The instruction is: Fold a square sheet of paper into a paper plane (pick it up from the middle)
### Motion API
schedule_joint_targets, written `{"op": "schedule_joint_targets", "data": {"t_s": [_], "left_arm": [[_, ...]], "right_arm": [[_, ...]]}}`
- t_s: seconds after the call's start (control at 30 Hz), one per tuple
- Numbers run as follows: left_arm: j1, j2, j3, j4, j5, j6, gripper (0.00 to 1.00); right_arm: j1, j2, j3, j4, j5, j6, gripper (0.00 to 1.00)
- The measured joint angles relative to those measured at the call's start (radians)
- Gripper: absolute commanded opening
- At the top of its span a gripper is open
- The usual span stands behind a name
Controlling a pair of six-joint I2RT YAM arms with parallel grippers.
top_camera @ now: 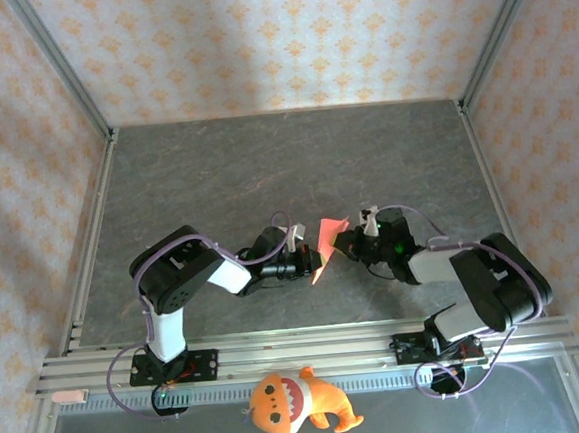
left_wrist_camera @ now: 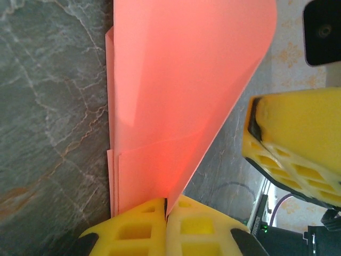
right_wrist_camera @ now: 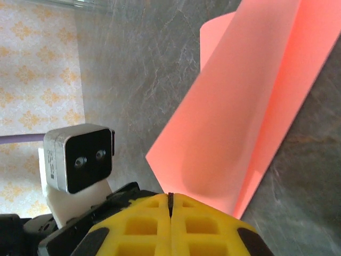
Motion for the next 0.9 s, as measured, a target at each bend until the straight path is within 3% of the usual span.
{"op": "schedule_joint_targets", "data": {"t_s": [0.43, 0.9], "left_arm": [[0.0, 0.009, -0.01, 0.034, -0.008, -0.047, 0.0], [-0.011, 0.026, 0.003, 0.055, -0.011, -0.072, 0.0]], "right_arm": [[0.0, 0.147, 0.07, 0.044, -0.014, 0.001, 0.04], [-0.005, 0.191, 0.085, 0.036, -0.014, -0.029, 0.04]]}}
